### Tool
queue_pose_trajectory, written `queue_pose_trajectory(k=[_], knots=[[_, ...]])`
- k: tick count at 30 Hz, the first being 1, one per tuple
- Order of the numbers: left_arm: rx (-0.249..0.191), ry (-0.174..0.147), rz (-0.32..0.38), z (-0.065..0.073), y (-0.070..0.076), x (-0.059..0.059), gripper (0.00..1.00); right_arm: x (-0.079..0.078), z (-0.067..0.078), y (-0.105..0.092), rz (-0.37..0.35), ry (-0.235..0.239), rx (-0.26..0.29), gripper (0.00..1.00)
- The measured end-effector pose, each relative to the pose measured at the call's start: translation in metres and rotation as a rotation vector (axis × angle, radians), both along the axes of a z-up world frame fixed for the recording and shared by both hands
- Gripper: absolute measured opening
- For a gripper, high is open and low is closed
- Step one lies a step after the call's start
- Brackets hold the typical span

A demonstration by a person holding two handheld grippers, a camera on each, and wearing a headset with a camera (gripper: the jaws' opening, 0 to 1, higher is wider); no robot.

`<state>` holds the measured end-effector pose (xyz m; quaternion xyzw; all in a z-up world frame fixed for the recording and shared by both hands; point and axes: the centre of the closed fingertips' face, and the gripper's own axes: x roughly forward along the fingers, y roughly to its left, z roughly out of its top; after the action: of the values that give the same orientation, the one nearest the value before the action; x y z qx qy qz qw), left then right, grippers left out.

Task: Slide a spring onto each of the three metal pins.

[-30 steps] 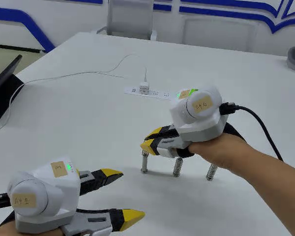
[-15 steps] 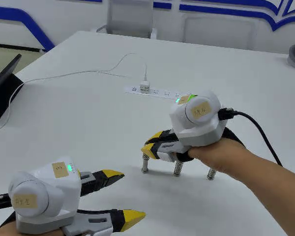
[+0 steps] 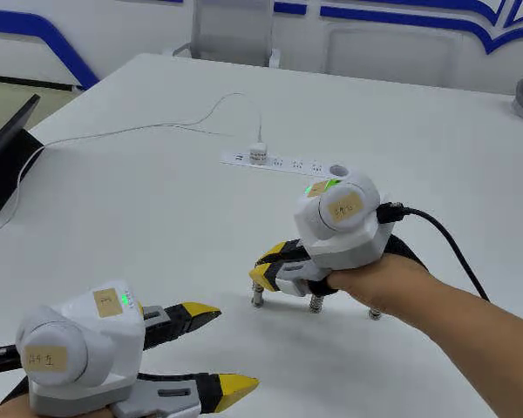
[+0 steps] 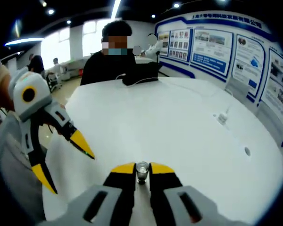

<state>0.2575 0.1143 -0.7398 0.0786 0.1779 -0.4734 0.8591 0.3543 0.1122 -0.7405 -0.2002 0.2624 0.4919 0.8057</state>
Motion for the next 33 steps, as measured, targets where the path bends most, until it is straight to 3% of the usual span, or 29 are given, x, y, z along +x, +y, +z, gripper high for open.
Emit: queue_pose_trajectory(k=[21,33], knots=[[-0.006,0.005,0.008,-0.002,0.001,0.001,0.55,0.000,-0.024,0.000,-0.009,0.044,-0.049,0.12],[-0.009,0.002,0.009,-0.001,0.001,0.003,0.55,-0.005,-0.026,-0.004,-0.016,0.043,-0.056,0.14]])
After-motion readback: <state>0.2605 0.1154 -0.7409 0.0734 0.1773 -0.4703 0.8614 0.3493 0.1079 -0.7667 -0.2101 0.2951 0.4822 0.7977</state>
